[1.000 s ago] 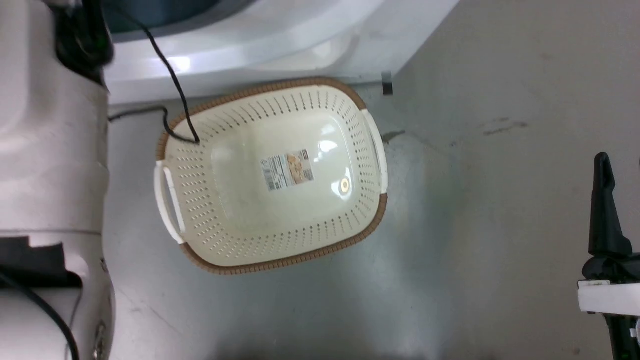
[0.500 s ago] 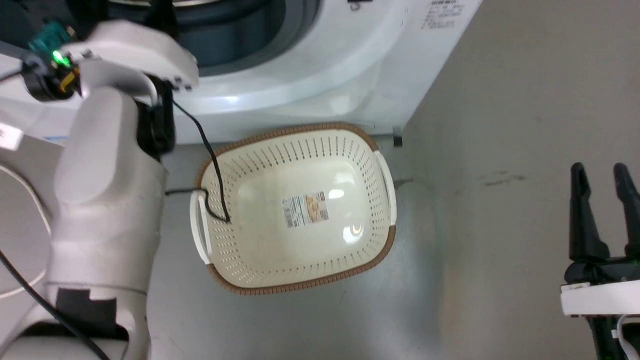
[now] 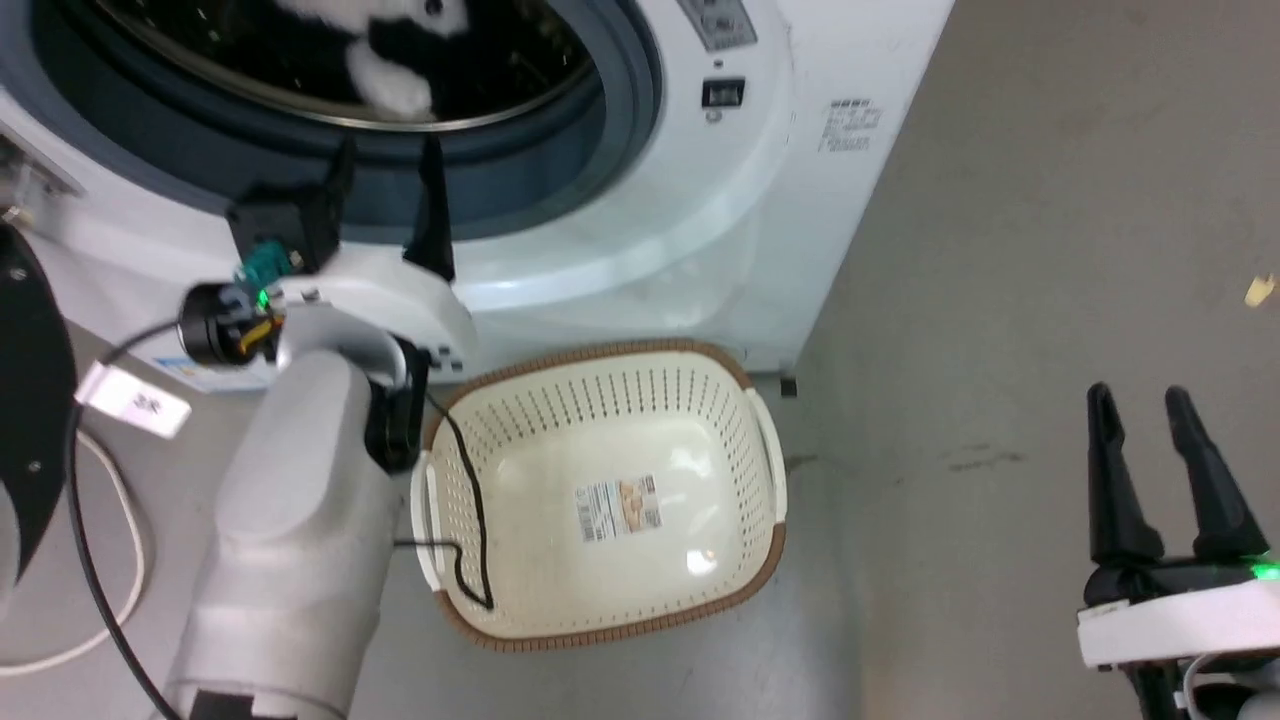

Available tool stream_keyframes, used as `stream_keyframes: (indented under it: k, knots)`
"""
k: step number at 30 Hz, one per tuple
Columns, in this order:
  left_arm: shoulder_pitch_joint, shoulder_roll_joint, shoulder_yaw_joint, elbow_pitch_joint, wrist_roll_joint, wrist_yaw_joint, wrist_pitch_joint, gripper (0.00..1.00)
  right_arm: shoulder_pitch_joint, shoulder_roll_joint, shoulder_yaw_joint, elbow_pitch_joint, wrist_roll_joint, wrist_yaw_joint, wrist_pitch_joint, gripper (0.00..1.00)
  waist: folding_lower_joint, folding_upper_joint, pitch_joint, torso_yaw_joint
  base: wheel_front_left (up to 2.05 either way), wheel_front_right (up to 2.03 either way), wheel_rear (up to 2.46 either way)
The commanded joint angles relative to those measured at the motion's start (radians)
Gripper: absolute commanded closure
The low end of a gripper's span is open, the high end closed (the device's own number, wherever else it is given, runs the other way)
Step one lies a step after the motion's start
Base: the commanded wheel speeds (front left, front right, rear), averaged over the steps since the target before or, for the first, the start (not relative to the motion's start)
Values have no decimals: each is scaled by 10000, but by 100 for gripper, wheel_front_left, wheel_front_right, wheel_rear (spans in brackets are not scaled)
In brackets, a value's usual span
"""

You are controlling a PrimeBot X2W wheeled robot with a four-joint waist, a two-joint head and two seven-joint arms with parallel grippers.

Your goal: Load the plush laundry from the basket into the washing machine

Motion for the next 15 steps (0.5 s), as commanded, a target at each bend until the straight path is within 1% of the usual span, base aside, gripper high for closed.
stream_keyframes:
  k: [1, 2, 6, 8, 15]
  knots:
    - [338, 4, -30, -5, 73, -60, -52, 0, 122, 55, 37, 106, -69, -7, -94, 0, 2, 0, -475, 10, 0, 0, 0]
    - [338, 4, -30, -5, 73, -60, -52, 0, 122, 55, 37, 106, -69, -7, -94, 0, 2, 0, -475, 10, 0, 0, 0]
    - [1055, -17, -73, -43, 74, -119, -52, 0, 309, 105, 139, 391, -107, -7, -119, 0, 2, 0, -1137, 45, 0, 0, 0]
    - [1198, -23, -82, -76, 71, -131, -53, 0, 341, 111, 155, 443, -121, -7, -127, 0, 2, 0, -1252, 61, 0, 0, 0]
    - [2409, 39, -142, -630, 214, -57, -53, 0, 603, 129, 356, 798, -246, -7, -213, 0, 2, 0, -2014, 159, 0, 0, 0]
